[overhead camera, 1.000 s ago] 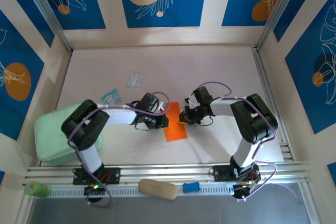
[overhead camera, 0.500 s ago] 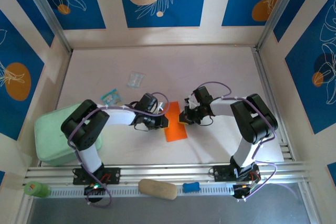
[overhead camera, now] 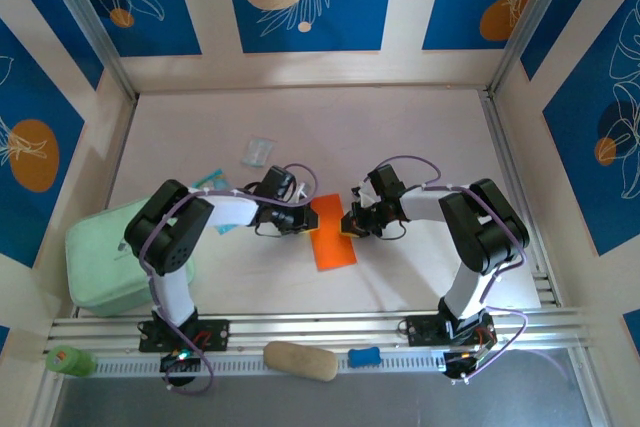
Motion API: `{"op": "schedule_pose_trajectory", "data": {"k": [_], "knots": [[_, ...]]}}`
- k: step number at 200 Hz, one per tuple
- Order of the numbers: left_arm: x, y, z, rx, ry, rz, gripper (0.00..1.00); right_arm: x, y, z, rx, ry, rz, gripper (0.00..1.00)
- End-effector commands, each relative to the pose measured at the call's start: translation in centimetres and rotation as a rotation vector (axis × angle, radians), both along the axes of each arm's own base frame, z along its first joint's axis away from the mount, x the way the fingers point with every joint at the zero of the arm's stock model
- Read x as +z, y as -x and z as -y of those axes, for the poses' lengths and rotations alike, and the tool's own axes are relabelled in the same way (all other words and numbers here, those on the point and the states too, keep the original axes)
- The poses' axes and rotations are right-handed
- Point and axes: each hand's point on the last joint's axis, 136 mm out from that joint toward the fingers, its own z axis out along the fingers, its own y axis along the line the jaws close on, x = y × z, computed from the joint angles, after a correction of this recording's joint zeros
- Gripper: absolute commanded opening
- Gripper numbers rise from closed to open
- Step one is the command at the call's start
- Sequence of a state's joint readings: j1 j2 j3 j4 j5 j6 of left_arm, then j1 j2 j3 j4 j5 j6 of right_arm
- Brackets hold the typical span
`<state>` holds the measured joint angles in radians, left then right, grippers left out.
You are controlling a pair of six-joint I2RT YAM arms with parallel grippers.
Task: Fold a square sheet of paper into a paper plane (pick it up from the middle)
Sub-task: First fold the square sheet of paper in half at the center of the table.
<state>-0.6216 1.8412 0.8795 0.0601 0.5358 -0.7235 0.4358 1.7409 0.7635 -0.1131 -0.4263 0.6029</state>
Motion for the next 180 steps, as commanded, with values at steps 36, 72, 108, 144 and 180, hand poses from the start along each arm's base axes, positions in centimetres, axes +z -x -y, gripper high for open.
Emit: {"op": "schedule_pose_trajectory", "data": {"k": [36, 72, 108, 144, 180], "knots": [[0.5, -0.6, -0.7, -0.017, -0.025, -0.012, 0.10, -2.3, 2.1, 2.3, -0.031, 0.142, -0.086, 0.04], [1.0, -2.8, -0.7, 0.001, -0.015, 0.008, 0.11, -2.4, 2.2, 2.4, -0.035, 0.141, -0.087, 0.04], [-1.6, -2.3, -1.6, 0.006, -0.054, -0.034, 0.10, -2.6, 2.4, 2.5, -0.036, 0.139, -0.091, 0.04], [-2.8, -1.4, -2.3, 0.015, -0.077, -0.062, 0.10, -2.5, 2.3, 2.4, -0.035, 0.138, -0.089, 0.04], [-0.2, -3.1, -1.6, 0.001, -0.061, -0.011, 0.10, -2.5, 2.2, 2.4, -0.034, 0.138, -0.088, 0.04]]}}
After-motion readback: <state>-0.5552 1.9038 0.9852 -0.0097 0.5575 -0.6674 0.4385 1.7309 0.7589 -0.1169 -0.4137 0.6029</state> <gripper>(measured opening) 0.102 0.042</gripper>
